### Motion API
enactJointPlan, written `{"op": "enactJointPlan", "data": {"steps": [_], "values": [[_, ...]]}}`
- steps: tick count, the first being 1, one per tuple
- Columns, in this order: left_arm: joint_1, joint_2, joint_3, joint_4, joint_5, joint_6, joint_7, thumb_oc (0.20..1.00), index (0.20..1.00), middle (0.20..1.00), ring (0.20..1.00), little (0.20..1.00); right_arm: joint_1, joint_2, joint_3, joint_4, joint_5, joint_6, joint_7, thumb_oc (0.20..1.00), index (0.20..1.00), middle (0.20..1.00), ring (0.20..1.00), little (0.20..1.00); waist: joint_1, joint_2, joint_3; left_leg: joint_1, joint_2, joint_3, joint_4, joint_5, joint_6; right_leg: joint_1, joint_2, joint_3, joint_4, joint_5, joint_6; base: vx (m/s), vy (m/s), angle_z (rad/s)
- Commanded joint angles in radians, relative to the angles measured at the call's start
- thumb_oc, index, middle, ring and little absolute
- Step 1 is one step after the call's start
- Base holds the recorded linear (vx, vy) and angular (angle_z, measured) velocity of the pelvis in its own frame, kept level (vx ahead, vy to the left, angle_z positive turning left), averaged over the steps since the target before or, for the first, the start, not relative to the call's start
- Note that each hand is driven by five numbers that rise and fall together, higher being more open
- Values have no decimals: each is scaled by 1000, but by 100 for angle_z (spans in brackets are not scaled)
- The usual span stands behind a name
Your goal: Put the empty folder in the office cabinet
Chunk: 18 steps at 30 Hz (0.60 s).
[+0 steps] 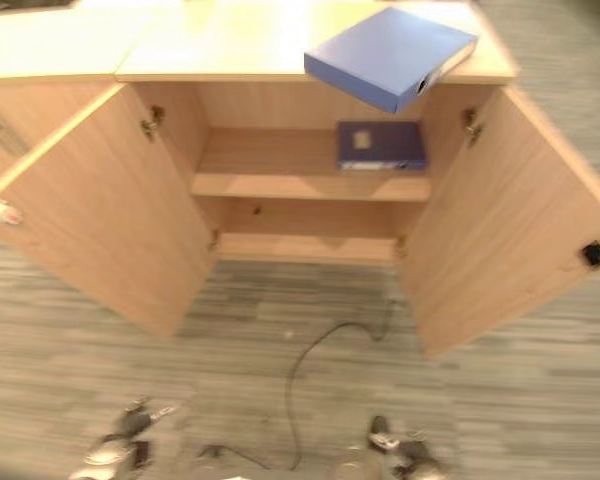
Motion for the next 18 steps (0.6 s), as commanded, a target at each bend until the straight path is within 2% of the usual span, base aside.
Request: {"op": "enactJointPlan", "data": {"steps": [1, 2, 3, 4, 5, 6, 7, 8, 10, 13, 18], "values": [[-72, 134, -12, -26, -46, -33, 18, 1000, 1000, 1000, 1000, 1000, -20, 69, 27, -35, -49, -24, 10, 1000, 1000, 1000, 1000, 1000, 17, -75, -13, -14, -13, -43, 58, -143, -53, -19, -81, 38, -63, -3, 73, 167, -445, 18], [-76, 124, -8, -24, -59, -34, 21, 1000, 1000, 1000, 1000, 1000, -23, 56, 34, -38, -51, -32, 7, 1000, 1000, 1000, 1000, 1000, 19, -69, -13, -39, 5, -42, 85, -66, -61, 4, -62, 12, -78, -19, 61, 133, -394, 37], [-80, 120, -9, -29, -62, -31, 19, 1000, 1000, 1000, 1000, 1000, -26, 49, 35, -37, -51, -31, 4, 1000, 1000, 1000, 1000, 1000, 15, -66, -10, -58, 15, -25, 104, -25, -57, 22, -49, -12, -78, -38, 47, 87, -449, 67], [-91, 114, -23, -40, -50, -23, 15, 1000, 1000, 1000, 1000, 1000, -24, 25, 31, -37, -42, -30, -1, 1000, 1000, 1000, 1000, 1000, 7, -67, 4, -87, 44, 89, 152, 34, -41, 62, -28, -58, -78, -75, 19, 53, -490, 57], [-88, 109, -35, -58, -37, -21, 12, 1000, 1000, 1000, 1000, 1000, -19, 7, 17, -24, -32, -28, -2, 1000, 1000, 1000, 1000, 1000, -4, -65, 4, -98, 47, 189, 166, 29, -43, 75, -15, -95, -78, -96, 7, 49, -500, 97], [-89, 106, -41, -62, -32, -20, 9, 1000, 1000, 1000, 1000, 1000, -20, 1, 9, -17, -27, -25, -2, 1000, 1000, 1000, 1000, 1000, -7, -63, 7, -103, 32, 209, 178, 6, -36, 84, -8, -104, -78, -102, -1, 99, -533, 123], [-87, 98, -65, -62, -9, -12, -7, 1000, 1000, 1000, 1000, 1000, -15, -16, -16, 1, -10, -22, -7, 1000, 1000, 1000, 1000, 1000, 3, -77, 6, -149, -131, 204, 170, -154, 21, 98, 8, -127, -78, -114, -14, 113, -404, 147], [-87, 95, -71, -62, -6, -12, -8, 1000, 1000, 1000, 1000, 1000, -20, -16, -24, 1, -3, -24, -9, 1000, 1000, 1000, 1000, 1000, 1, -77, 10, -144, -152, 217, 161, -167, 21, 109, 17, -133, -78, -119, -17, 108, -325, 133], [-81, 101, -77, -82, 1, -13, -9, 1000, 1000, 1000, 1000, 1000, -17, -11, -34, -1, 12, -31, -14, 1000, 1000, 1000, 1000, 1000, -1, -73, 3, -125, -151, 254, 124, -155, 16, 109, 36, -136, -78, -118, -25, 75, -78, 16], [-76, 105, -83, -74, 7, -10, -13, 1000, 1000, 1000, 1000, 1000, -12, 1, -35, 10, 20, -30, -15, 1000, 1000, 1000, 1000, 1000, 6, -76, 2, -117, -166, 182, 97, -155, 13, 123, 46, -136, -78, -117, -32, 89, -32, -10], [-68, 105, -85, -65, 23, -7, -14, 1000, 1000, 1000, 1000, 1000, 11, 22, -32, 7, 16, -31, -11, 1000, 1000, 1000, 1000, 1000, 4, -67, -14, -58, -160, 187, 29, -142, 14, 145, 52, -130, -78, -120, -31, 71, 14, 5]]}}
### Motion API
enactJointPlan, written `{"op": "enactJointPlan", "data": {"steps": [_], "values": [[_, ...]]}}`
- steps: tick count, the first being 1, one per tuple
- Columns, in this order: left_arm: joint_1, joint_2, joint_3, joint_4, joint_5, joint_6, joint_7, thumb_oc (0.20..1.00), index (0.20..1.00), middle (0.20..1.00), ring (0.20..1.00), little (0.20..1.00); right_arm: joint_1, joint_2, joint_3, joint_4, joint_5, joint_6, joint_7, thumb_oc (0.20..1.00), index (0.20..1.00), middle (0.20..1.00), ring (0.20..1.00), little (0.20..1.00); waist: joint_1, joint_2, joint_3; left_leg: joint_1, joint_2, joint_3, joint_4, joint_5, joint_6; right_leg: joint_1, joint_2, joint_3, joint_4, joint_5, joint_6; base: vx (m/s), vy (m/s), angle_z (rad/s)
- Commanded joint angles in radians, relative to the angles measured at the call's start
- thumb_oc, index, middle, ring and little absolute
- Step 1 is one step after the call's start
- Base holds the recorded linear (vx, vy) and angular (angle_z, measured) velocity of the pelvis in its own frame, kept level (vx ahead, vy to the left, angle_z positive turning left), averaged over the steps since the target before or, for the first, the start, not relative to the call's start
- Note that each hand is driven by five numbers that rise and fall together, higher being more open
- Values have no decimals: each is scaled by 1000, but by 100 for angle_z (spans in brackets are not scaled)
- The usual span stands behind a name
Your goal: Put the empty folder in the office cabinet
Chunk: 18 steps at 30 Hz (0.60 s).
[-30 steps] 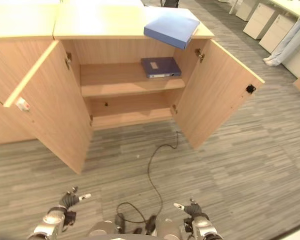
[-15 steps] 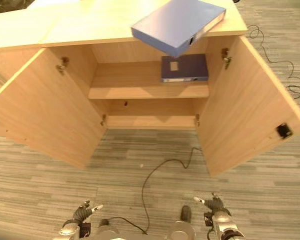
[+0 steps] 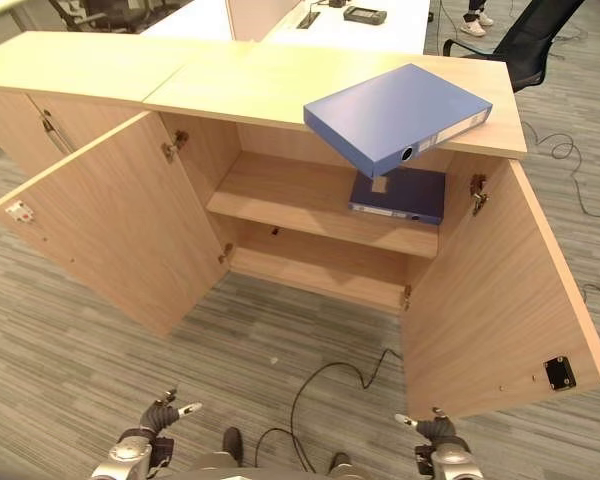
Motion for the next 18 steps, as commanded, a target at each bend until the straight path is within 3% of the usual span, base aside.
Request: {"op": "enactJointPlan", "data": {"steps": [1, 8, 18], "values": [[-64, 24, 25, 9, 30, -15, 1, 1000, 1000, 1000, 1000, 1000, -31, 5, 5, -14, 39, -14, -10, 1000, 1000, 1000, 1000, 1000, 8, -18, 48, 63, 23, -8, 64, -128, -19, 2, -72, 24, 7, -35, 68, 76, 47, -5], [-45, 21, 14, 11, 42, -11, -9, 1000, 1000, 1000, 1000, 1000, -21, 17, 1, -12, 45, -14, -7, 1000, 1000, 1000, 1000, 1000, 2, -4, 32, 124, 30, 1, 21, -130, -20, 25, -69, 35, 7, -39, 69, 43, 27, -7], [-48, 33, 6, -2, 42, -7, -15, 1000, 1000, 1000, 1000, 1000, -29, 4, -17, -22, 60, -13, -8, 1000, 1000, 1000, 1000, 1000, -13, 14, 39, 120, 46, 6, 53, -130, -33, 27, -59, 44, 9, -49, 58, -3, -41, -1]]}}
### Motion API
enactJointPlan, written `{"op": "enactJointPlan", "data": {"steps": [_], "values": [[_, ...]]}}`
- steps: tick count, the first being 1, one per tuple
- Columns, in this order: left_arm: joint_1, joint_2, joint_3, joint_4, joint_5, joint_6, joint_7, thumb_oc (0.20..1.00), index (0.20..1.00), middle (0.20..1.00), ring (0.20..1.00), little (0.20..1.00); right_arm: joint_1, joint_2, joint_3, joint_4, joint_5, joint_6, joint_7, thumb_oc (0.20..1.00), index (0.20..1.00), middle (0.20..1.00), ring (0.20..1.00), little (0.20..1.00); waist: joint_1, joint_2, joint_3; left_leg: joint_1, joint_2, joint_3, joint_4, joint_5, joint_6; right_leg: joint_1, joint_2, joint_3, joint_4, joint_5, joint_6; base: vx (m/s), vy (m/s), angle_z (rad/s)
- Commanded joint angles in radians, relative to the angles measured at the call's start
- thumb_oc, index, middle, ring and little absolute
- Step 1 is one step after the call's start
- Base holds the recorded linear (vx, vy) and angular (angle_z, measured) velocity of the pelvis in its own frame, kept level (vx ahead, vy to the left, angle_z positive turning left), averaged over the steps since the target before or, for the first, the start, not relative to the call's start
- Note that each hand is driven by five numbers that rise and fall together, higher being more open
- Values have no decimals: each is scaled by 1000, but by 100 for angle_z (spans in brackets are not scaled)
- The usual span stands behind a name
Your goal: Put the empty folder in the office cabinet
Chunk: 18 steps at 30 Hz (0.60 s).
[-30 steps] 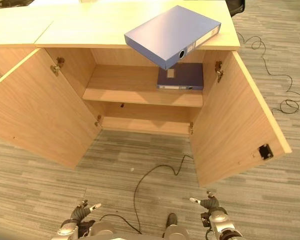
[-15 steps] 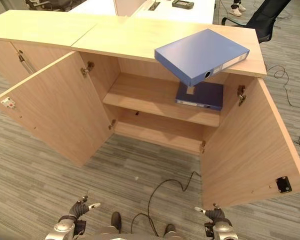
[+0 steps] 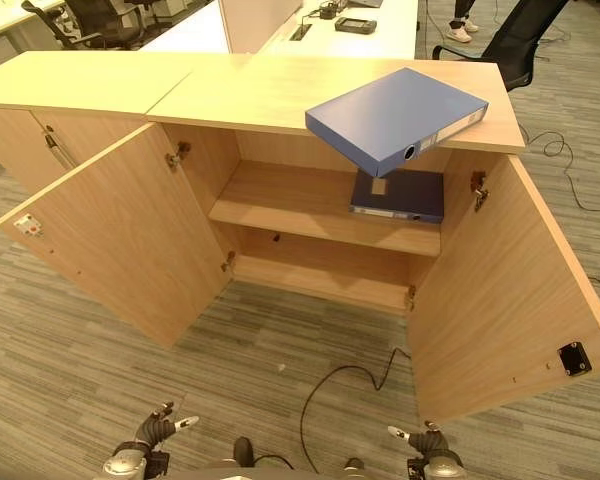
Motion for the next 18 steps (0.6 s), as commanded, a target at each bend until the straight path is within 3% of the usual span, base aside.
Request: {"op": "enactJointPlan", "data": {"steps": [1, 7, 8, 9, 11, 13, 15, 17, 18], "values": [[-90, 30, 0, 7, 34, -11, 0, 1000, 1000, 1000, 1000, 1000, -65, -18, -9, -17, 56, -14, -10, 1000, 1000, 1000, 1000, 1000, -5, -19, 52, 64, 66, -17, 69, -73, -60, -3, -40, 20, 11, -67, 42, -20, -96, -1], [-84, 34, 1, -11, 24, -11, -7, 1000, 1000, 1000, 1000, 1000, -58, -28, -17, -21, 62, -17, -9, 1000, 1000, 1000, 1000, 1000, -16, 0, 73, 23, 106, -36, 199, -26, -86, 11, -13, 27, 23, -95, 12, -13, -71, -2], [-89, 37, -3, -22, 15, -7, -9, 1000, 1000, 1000, 1000, 1000, -59, -36, -24, -20, 64, -17, -13, 1000, 1000, 1000, 1000, 1000, -18, -2, 95, -33, 113, -63, 308, 39, -94, 22, -6, 28, 35, -104, -5, -23, -105, -8], [-92, 37, -6, -28, 10, -3, -10, 1000, 1000, 1000, 1000, 1000, -62, -42, -27, -20, 64, -15, -16, 1000, 1000, 1000, 1000, 1000, -18, -6, 107, -63, 110, -85, 361, 66, -95, 23, -6, 31, 47, -112, -14, -26, -139, 5], [-96, 38, -11, -33, 7, -5, -8, 1000, 1000, 1000, 1000, 1000, -65, -52, -26, -18, 62, -12, -18, 1000, 1000, 1000, 1000, 1000, -17, -18, 120, -109, 98, -115, 432, 76, -88, 20, -12, 39, 74, -127, -25, 12, -82, 2], [-98, 38, -21, -46, 5, -5, -11, 1000, 1000, 1000, 1000, 1000, -68, -64, -24, -7, 56, -5, -18, 1000, 1000, 1000, 1000, 1000, -7, -26, 131, -163, 94, -120, 390, 26, -68, 25, -18, 57, 94, -149, -18, 127, -15, -43], [-95, 36, -26, -45, 5, -3, -11, 1000, 1000, 1000, 1000, 1000, -66, -70, -23, 1, 52, -4, -20, 1000, 1000, 1000, 1000, 1000, 6, -25, 132, -177, 91, -126, 312, 9, -63, 39, -13, 66, 98, -164, -11, 195, 69, -15], [-95, 36, -30, -46, 5, -2, -11, 1000, 1000, 1000, 1000, 1000, -68, -73, -23, 7, 51, -3, -24, 1000, 1000, 1000, 1000, 1000, 20, -23, 136, -197, 90, -139, 246, 30, -63, 58, -8, 76, 100, -180, -7, 201, 87, -7], [-94, 38, -31, -47, 5, -1, -10, 1000, 1000, 1000, 1000, 1000, -75, -76, -22, 9, 53, -4, -29, 1000, 1000, 1000, 1000, 1000, 38, -15, 141, -226, 97, -162, 163, 72, -67, 80, 6, 96, 112, -207, -4, 237, 92, -14]]}}
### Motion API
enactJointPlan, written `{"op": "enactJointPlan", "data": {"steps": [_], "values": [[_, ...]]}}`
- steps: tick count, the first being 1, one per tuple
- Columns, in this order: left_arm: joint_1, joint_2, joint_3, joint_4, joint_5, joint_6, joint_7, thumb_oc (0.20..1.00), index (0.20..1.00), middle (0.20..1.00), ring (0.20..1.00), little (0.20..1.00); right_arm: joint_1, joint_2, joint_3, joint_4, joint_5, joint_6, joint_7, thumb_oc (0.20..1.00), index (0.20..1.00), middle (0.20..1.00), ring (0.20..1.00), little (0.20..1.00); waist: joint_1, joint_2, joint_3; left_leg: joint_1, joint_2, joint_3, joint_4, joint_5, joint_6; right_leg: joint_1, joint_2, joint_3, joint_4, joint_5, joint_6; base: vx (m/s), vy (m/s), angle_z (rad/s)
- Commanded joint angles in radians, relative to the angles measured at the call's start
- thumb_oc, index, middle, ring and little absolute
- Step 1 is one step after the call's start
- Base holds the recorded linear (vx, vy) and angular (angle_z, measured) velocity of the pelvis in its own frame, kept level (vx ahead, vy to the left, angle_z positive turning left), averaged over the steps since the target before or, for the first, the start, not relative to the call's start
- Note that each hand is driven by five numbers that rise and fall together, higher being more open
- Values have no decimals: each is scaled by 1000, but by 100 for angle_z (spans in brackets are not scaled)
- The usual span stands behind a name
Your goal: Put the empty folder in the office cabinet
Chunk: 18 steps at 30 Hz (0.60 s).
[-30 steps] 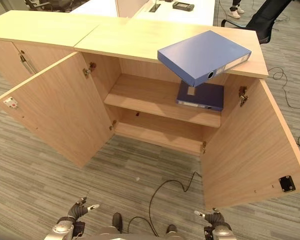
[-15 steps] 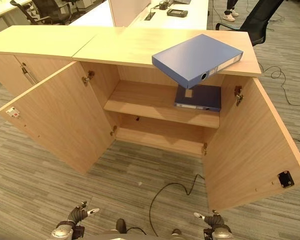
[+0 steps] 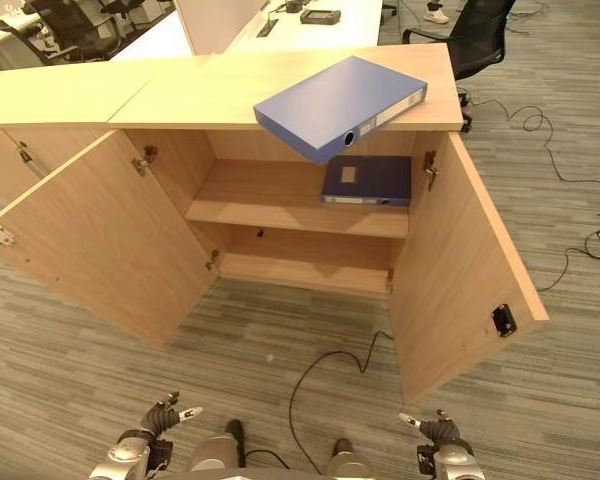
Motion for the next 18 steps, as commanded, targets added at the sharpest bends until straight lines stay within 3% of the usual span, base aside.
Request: {"op": "enactJointPlan", "data": {"steps": [1, 5, 11, 14, 16, 18], "values": [[-29, 37, 6, -50, 3, -23, 13, 1000, 1000, 1000, 1000, 1000, -40, -33, -7, 0, 18, -14, -22, 1000, 1000, 1000, 1000, 1000, 56, 9, 57, -71, 40, -39, 14, -40, 34, 115, -44, 58, 75, -183, 125, 319, 125, -11], [-28, 42, 23, -28, -8, -21, 16, 1000, 1000, 1000, 1000, 1000, -56, -26, 4, 10, 14, -11, -24, 1000, 1000, 1000, 1000, 1000, 91, 0, 59, -109, 59, -78, -49, -20, 15, 171, -45, 111, 81, -234, 139, 233, 120, -48], [-9, 51, 39, 13, 4, -19, 10, 1000, 1000, 1000, 1000, 1000, -54, 12, 1, 5, 23, -16, -14, 1000, 1000, 1000, 1000, 1000, 117, -23, 13, -125, 73, -53, -4, -2, 3, 203, -100, 135, 45, -224, 188, 196, 291, -35], [-18, 66, 49, 21, 7, -19, 13, 1000, 1000, 1000, 1000, 1000, -49, 46, -1, -2, 35, -16, -12, 1000, 1000, 1000, 1000, 1000, 125, -49, -6, -150, 47, -30, 66, -37, 21, 181, -146, 137, 44, -194, 215, 144, 311, -17], [-37, 84, 57, 24, 3, -22, 19, 1000, 1000, 1000, 1000, 1000, -69, 71, 8, -12, 41, -17, -10, 1000, 1000, 1000, 1000, 1000, 134, -78, -18, -165, 20, -9, 115, -102, 59, 135, -194, 139, 60, -146, 245, 115, 331, 18], [-44, 94, 59, 18, -2, -24, 21, 1000, 1000, 1000, 1000, 1000, -82, 77, 12, -15, 42, -18, -10, 1000, 1000, 1000, 1000, 1000, 141, -85, -20, -165, 13, 2, 123, -120, 69, 112, -206, 138, 78, -126, 253, 62, 220, -7]]}}
